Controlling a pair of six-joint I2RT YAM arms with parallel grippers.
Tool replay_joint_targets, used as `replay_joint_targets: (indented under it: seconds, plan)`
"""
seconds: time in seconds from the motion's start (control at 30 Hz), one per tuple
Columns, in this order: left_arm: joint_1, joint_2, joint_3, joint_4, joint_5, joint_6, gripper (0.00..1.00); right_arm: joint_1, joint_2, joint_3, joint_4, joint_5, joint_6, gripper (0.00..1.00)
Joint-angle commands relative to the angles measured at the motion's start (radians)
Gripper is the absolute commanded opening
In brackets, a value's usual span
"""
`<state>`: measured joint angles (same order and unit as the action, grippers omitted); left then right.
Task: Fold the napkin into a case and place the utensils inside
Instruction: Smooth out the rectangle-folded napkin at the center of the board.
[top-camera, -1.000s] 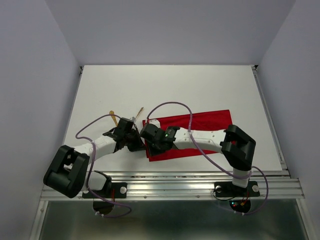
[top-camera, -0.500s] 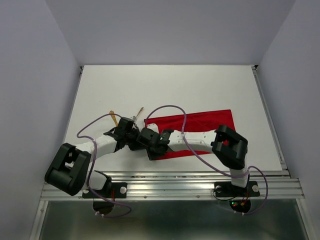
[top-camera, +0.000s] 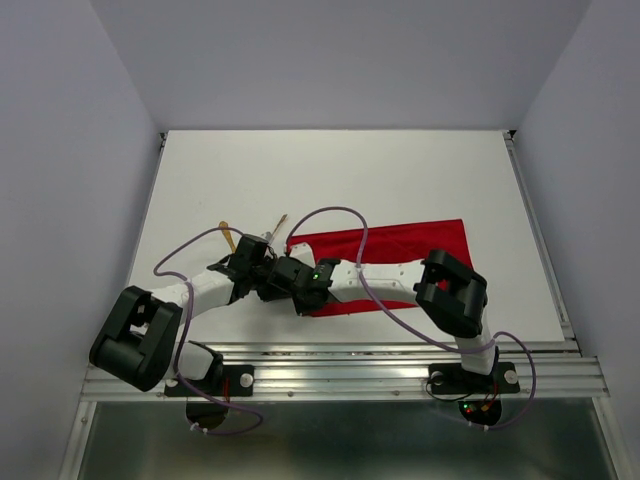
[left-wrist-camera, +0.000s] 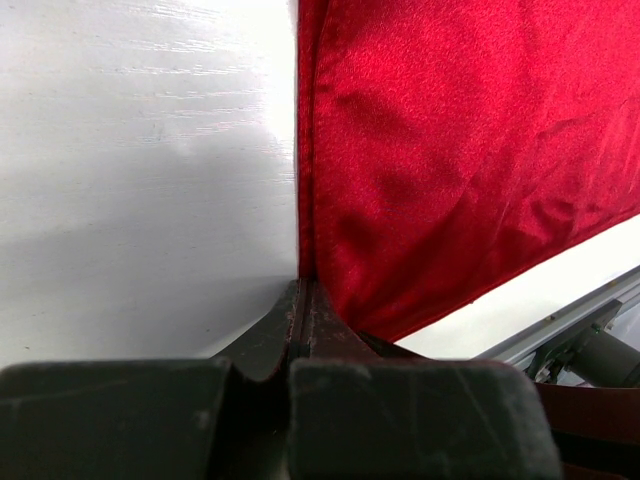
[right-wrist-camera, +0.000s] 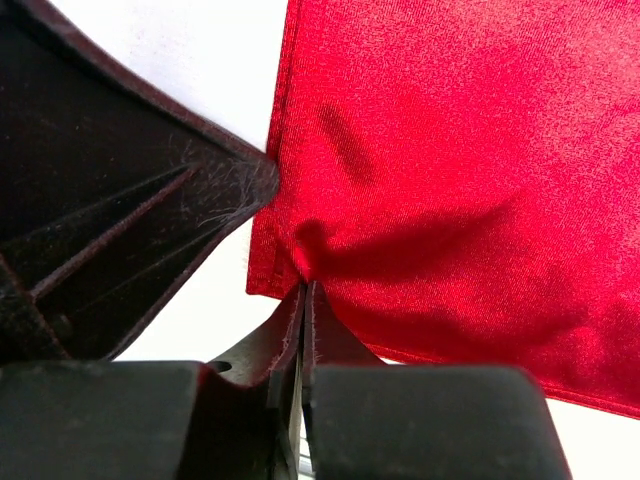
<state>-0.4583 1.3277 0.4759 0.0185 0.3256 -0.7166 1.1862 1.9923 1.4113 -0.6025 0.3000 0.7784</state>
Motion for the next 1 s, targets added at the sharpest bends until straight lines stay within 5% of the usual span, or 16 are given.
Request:
replay_joint_targets:
  seconds: [0.0, 0.97]
  plan:
    - [-0.005, 0.005, -0.008, -0.031, -0.039, 0.017, 0.00, 0.009, -0.001, 0.041, -0.019, 0.063, 0.005, 0.01]
    - [-0.005, 0.001, -0.020, -0.026, -0.033, 0.017, 0.00, 0.009, 0.007, 0.091, 0.013, 0.157, 0.002, 0.01]
